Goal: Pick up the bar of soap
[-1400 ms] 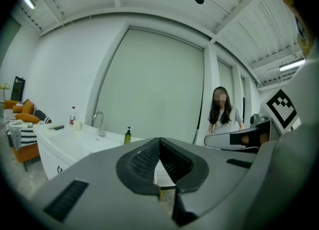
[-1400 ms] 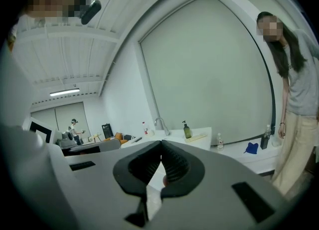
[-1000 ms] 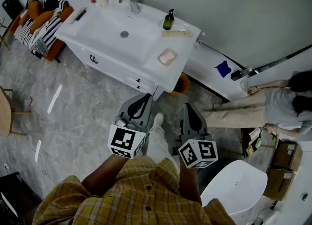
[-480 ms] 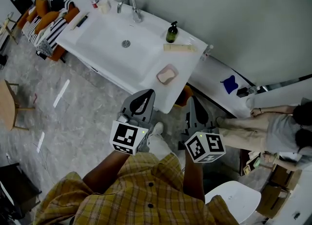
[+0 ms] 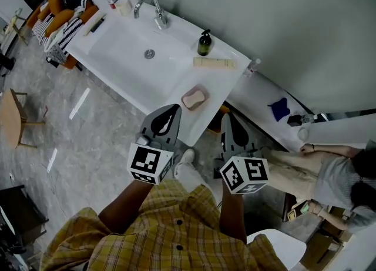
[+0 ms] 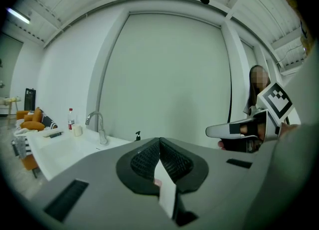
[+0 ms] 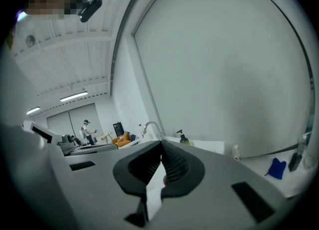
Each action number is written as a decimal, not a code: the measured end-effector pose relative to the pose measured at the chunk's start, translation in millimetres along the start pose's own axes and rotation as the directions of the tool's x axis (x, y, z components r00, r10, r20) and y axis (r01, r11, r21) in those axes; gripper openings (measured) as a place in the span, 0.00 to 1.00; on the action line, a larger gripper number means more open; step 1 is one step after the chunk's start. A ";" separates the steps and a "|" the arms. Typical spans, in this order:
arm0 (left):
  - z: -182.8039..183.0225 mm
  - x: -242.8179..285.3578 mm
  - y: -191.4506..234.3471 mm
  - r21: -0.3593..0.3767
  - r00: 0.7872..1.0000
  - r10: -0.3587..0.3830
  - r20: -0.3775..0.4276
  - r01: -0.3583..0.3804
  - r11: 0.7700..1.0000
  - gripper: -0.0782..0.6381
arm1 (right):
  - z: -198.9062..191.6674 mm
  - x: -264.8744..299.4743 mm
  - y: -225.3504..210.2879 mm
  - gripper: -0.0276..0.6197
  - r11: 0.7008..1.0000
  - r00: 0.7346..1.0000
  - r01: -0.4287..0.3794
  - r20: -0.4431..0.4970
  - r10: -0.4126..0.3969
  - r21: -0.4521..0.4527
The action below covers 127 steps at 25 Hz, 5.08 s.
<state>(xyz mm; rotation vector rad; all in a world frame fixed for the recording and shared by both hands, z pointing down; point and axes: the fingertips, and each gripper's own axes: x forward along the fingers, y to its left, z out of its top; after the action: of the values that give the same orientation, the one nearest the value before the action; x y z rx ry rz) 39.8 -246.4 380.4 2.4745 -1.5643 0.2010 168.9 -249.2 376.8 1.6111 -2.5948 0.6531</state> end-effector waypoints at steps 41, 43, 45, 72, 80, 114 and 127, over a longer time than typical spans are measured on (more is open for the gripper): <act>-55.2 123.8 108.2 -0.119 0.987 -0.047 -0.153 0.029 0.992 0.13 | -157.8 192.1 -3.9 0.08 0.250 0.658 -0.724 -0.752 -0.028 -0.643; -59.3 126.5 109.3 -0.124 0.985 -0.058 -0.164 0.038 0.992 0.13 | -175.3 190.6 -8.0 0.09 0.145 0.598 -0.787 -0.799 -0.062 -0.600; -61.5 130.2 111.2 -0.129 0.983 -0.067 -0.169 0.045 0.991 0.13 | -190.3 191.4 -13.8 0.21 0.081 0.533 -0.838 -0.842 -0.087 -0.539; -79.2 163.2 142.9 -0.185 0.967 -0.124 -0.222 0.083 0.979 0.13 | -287.2 215.3 -52.8 0.37 -0.178 0.140 -0.980 -0.953 -0.268 -0.094; -78.0 166.1 136.4 -0.176 0.962 -0.141 -0.233 0.101 0.979 0.13 | -281.5 221.1 -51.3 0.37 -0.167 0.192 -0.973 -0.954 -0.228 -0.156; 8.4 86.1 48.4 0.069 0.999 -0.027 0.022 0.026 0.997 0.13 | -8.5 121.7 0.3 0.37 0.975 0.998 0.062 0.045 -0.054 -0.213; 20.9 65.4 33.1 0.083 0.997 -0.023 0.078 0.017 0.996 0.13 | -5.0 98.6 20.0 0.37 0.975 0.996 0.056 0.074 -0.041 -0.216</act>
<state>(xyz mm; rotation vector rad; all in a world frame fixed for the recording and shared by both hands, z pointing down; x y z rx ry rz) 38.0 -322.6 378.2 2.5897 -1.5916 0.1704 104.6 -323.9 397.3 1.6488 -2.5569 0.3016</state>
